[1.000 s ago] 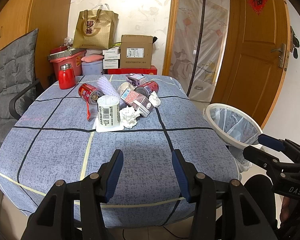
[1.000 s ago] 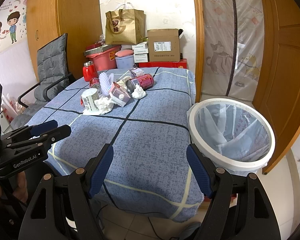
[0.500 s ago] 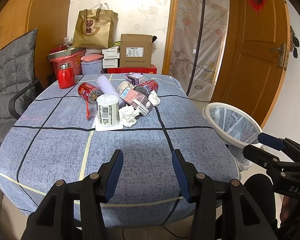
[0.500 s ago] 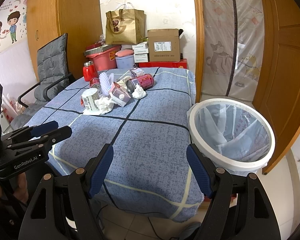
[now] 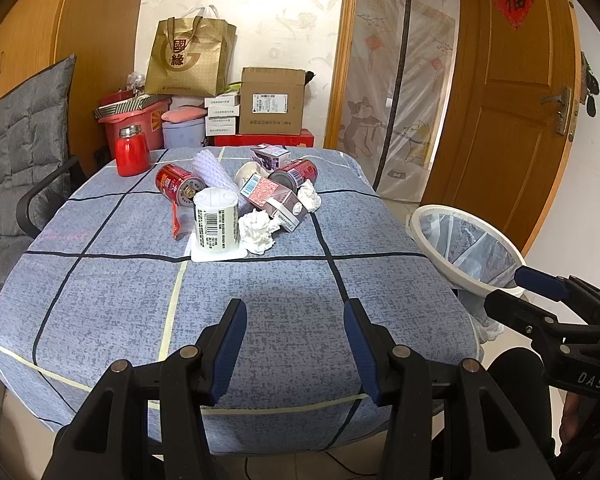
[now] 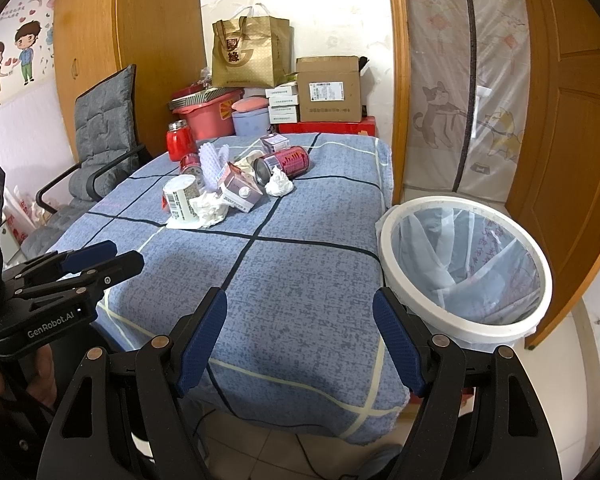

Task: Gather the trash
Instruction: 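Grasp the white paper cup with the left tool while the right tool grasps the pink juice carton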

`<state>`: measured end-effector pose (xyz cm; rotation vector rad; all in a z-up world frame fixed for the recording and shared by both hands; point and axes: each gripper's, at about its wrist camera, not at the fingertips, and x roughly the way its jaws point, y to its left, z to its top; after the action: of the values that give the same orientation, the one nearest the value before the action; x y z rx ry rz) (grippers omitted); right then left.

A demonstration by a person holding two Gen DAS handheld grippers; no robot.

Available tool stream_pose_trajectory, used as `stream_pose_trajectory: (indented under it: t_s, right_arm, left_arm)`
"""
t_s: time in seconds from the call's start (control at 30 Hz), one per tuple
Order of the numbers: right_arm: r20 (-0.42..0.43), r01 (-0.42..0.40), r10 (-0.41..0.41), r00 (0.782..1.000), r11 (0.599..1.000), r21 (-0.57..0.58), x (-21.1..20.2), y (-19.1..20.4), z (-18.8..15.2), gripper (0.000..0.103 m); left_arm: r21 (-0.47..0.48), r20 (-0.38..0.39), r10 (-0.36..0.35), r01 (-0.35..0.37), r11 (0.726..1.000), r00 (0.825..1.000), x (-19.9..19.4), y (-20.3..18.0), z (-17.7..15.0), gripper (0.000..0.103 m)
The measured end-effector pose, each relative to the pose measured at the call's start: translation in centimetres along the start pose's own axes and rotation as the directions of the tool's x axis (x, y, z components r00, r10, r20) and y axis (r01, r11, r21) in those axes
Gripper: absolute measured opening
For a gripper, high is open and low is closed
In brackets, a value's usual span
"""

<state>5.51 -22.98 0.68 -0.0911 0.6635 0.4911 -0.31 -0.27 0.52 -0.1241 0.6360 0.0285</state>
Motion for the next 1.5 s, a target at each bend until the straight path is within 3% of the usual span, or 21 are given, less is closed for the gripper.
stream_pose_trajectory:
  t_s: [0.23, 0.5, 0.83, 1.13, 1.5]
  right_arm:
    - [-0.009, 0.000, 0.000, 1.000, 1.000, -0.005, 1.1, 0.2, 0.1, 0.076]
    - [-0.024, -0.026, 0.025, 0.999, 0.999, -0.039, 3.6, 1.1, 1.4, 0.076]
    - [-0.045, -0.073, 0.070, 0.997, 0.994, -0.085, 7.7, 2.7, 3.5, 0.076]
    - [-0.057, -0.083, 0.078, 0.995, 0.992, -0.095, 10.7, 2.9, 5.2, 0.076]
    - [-0.079, -0.147, 0.141, 0.987, 0.985, -0.089, 14.4, 4.0, 7.7, 0.076]
  left_arm:
    - [-0.005, -0.016, -0.002, 0.002, 1.000, 1.000, 1.0, 0.7, 0.1, 0.050]
    - [-0.073, -0.056, -0.002, -0.002, 0.997, 0.998, 3.8, 3.5, 0.7, 0.050]
    - [-0.097, -0.048, 0.053, -0.057, 0.994, 0.997, 7.5, 6.5, 3.7, 0.050]
    - [-0.122, -0.036, 0.043, -0.047, 0.991, 0.998, 11.4, 7.5, 6.9, 0.050]
    - [-0.133, -0.043, 0.041, -0.047, 0.990, 0.998, 13.5, 8.5, 7.5, 0.050]
